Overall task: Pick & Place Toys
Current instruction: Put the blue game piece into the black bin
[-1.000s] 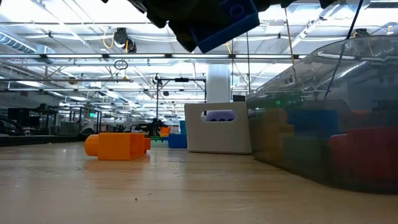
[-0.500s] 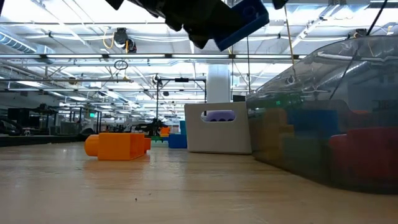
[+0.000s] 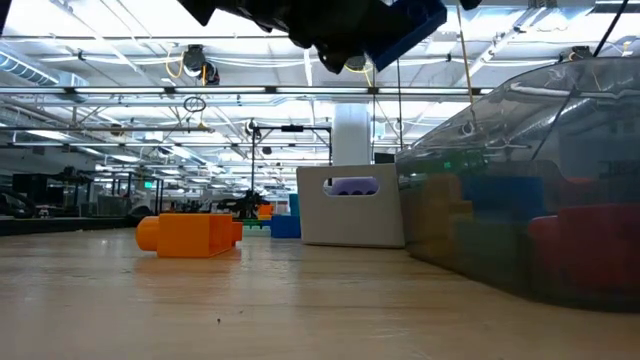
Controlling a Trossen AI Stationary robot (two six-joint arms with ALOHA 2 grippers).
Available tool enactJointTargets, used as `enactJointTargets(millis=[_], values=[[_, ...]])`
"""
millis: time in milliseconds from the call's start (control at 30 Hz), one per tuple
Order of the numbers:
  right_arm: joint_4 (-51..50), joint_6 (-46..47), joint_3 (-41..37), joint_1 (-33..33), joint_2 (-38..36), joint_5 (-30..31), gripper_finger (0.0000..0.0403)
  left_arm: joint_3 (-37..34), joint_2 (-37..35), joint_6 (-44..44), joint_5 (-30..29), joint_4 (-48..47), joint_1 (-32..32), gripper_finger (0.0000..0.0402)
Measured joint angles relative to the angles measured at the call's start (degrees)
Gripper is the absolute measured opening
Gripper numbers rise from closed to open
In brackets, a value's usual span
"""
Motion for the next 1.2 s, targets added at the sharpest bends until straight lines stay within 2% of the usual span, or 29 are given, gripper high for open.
enactJointTargets(millis=[200, 467, 667, 833, 967, 1033, 1133, 1200], values=[[0.13, 0.02, 0.00, -0.04, 1.59, -0.05, 0.0199, 0.00, -1.55, -4.21, -5.39, 1.35, 1.53, 0.0100], [1.25, -5.97, 0.00, -1.56, 4.19, -0.14, 0.0199, 0.00, -1.84, -6.32, -8.25, 2.30, 2.76, 0.0100], [5.60, -5.27, 0.00, -2.47, 7.29, -0.15, 0.0199, 0.00, -1.84, -5.64, -9.94, 4.18, 2.74, 0.0100], [6.20, -11.32, 0.00, -2.73, 8.07, -0.20, 0.0199, 0.00, -1.84, -5.41, -11.44, 4.20, 2.89, 0.0101], [5.61, -14.24, 0.00, -2.73, 7.86, -0.11, 0.0199, 0.00, -1.84, -5.44, -13.48, 3.92, 2.98, 0.0116], [5.18, -14.50, 0.00, -2.73, 7.47, 1.69, 0.0199, 0.00, -1.84, -5.39, -14.41, 3.95, 2.96, 0.0114], [3.57, -14.60, 0.00, -2.75, 7.39, 7.79, 0.0199, 0.00, -1.84, -5.38, -14.45, 3.92, 2.98, 0.0100], [2.12, -14.60, -0.02, -2.90, 7.42, 8.98, 0.0199, 0.00, -1.84, -5.34, -14.48, 3.94, 2.98, 0.0100]])
